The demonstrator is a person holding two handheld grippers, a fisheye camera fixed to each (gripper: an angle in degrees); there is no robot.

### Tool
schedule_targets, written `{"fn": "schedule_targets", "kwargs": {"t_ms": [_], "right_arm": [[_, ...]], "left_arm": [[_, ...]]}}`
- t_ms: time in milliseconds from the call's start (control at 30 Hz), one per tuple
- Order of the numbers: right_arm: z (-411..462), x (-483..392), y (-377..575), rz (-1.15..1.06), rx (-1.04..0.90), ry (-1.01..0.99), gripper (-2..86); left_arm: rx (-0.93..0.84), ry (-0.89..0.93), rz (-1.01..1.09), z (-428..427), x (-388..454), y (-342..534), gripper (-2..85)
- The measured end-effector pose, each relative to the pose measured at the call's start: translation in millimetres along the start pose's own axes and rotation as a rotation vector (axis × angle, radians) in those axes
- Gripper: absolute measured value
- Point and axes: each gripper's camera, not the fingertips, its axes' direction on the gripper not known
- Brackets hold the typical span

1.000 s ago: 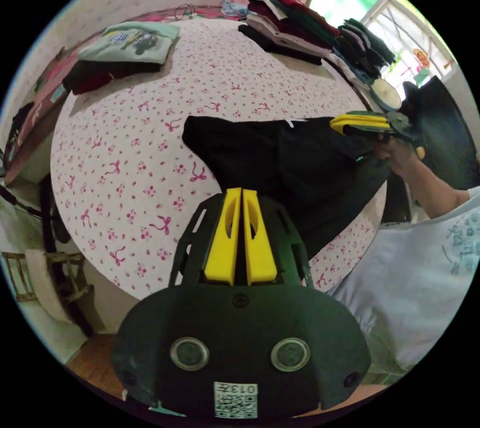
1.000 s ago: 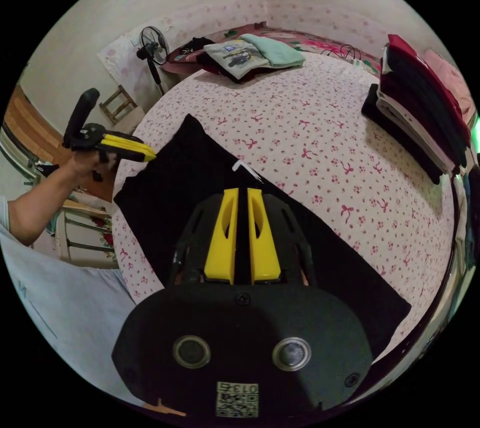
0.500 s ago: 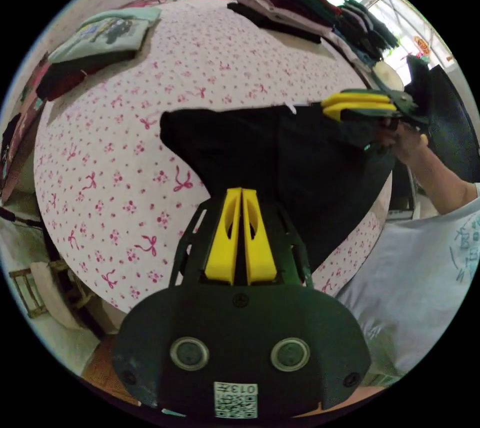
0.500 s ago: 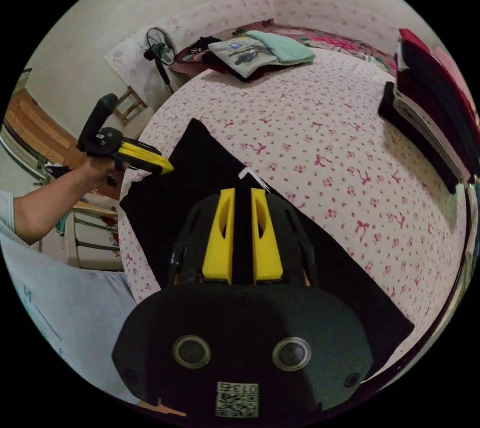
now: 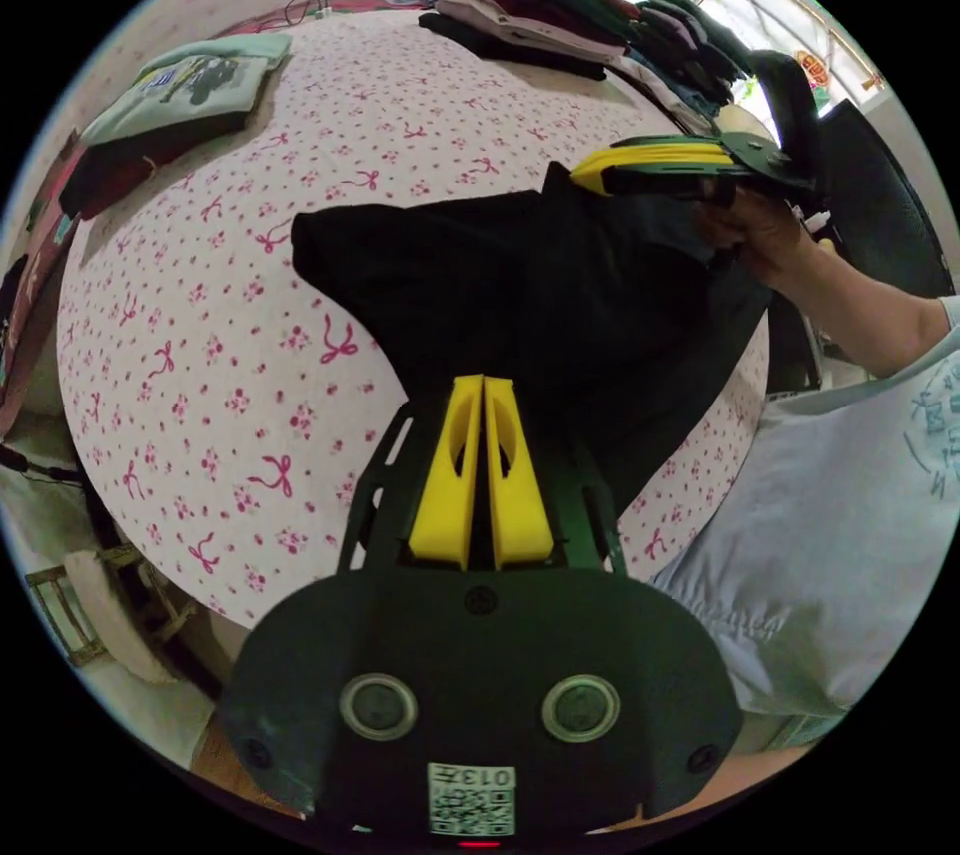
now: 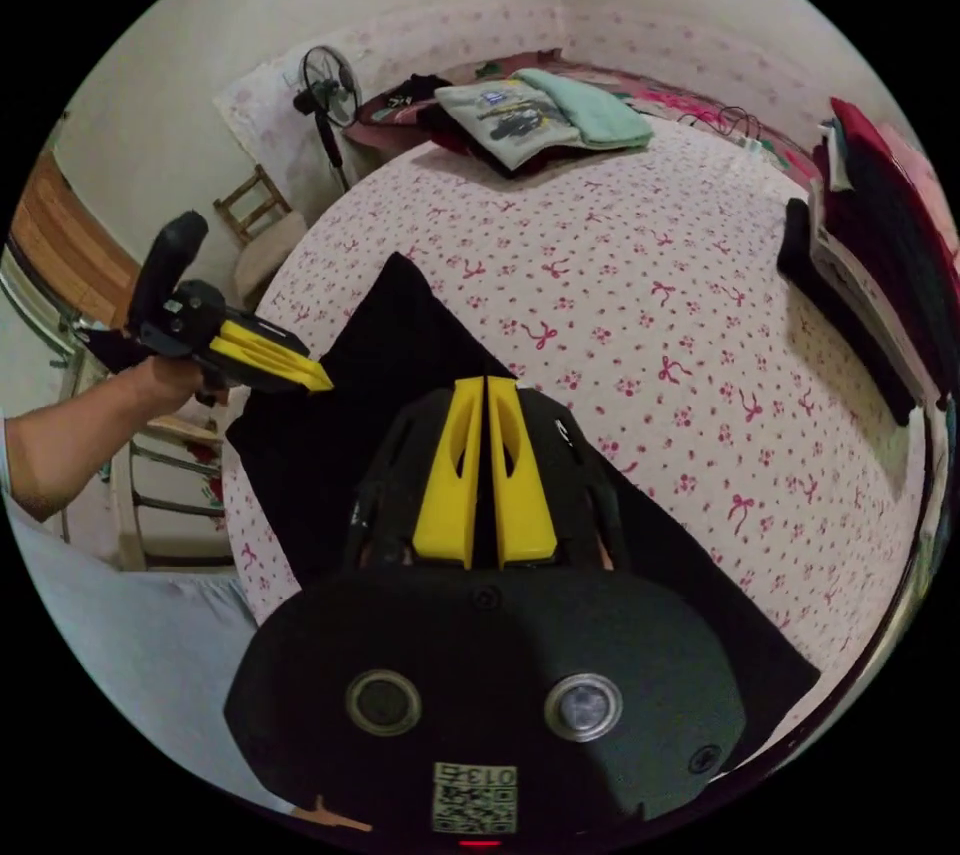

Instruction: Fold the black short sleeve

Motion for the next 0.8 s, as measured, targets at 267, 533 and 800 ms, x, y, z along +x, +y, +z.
{"fn": "schedule_targets", "kwargs": {"t_ms": [267,533,800], "right_arm": [[-58.0,31.3,52.4,0.134,0.045,0.046,0.4],[-66.9,-50.1,108.2,-0.133,0.07,0.076,0.0],[-59.1,-24.2,124.3,-0.01,-0.071,0.117,0.0]], "left_arm": [[0.171,-0.134,-0.07,-46.7,31.2,23.7,-0.4],[-0.001,-0.192,0.112,19.7,111.8,8.3,-0.3],[0.081,-0.241,0.177,3.9,165.4,22.1,0.6]]}}
